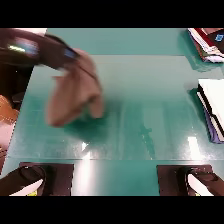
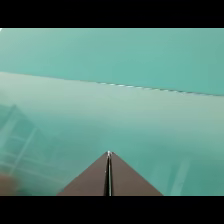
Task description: Fold the shirts.
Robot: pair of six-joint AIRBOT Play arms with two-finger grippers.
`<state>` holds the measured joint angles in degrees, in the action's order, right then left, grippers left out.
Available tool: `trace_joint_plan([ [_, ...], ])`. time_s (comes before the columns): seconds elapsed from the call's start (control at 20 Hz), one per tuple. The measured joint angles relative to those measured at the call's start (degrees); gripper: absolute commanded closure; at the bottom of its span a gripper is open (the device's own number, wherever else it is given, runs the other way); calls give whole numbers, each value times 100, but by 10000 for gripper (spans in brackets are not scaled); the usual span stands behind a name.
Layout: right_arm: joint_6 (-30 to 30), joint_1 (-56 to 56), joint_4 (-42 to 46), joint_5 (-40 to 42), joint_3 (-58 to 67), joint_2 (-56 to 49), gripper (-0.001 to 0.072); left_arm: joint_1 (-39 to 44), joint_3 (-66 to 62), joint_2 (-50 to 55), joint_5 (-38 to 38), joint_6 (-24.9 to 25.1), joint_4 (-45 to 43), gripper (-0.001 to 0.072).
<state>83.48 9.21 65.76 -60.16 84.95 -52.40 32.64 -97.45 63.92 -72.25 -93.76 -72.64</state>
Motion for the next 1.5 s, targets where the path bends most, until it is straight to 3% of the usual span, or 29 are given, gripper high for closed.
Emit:
trace_joint_plan([
  [0.05, 0, 0, -9, -35, 0, 2, 697, 376, 0, 304, -48, 63, -9, 661],
  [0.15, 0, 0, -9, -94, 0, 9, 696, 1034, -4, 907, -57, 264, 0, 163],
  [0.25, 0, 0, -15, -144, 0, 9, 697, 1384, -4, 1362, -24, 437, 4, 162],
  [0.4, 0, 0, -15, -177, 0, 11, 697, 1281, -7, 1663, 72, 564, -225, 163],
  [0.75, 2, 0, -15, -219, 0, 11, 697, -793, 472, 1897, 85, 549, -562, 163],
  [1.0, 2, 0, -13, -232, 0, 11, 697, -1766, 1779, 2127, 472, 791, 96, 163],
  [1.45, 4, 2, -17, -245, 0, 11, 697, -2031, 2778, 2647, 1102, 1635, 1738, 165],
  [1.5, 4, 2, -17, -254, 0, 11, 697, -2031, 2796, 2669, 1123, 1700, 1878, 332],
])
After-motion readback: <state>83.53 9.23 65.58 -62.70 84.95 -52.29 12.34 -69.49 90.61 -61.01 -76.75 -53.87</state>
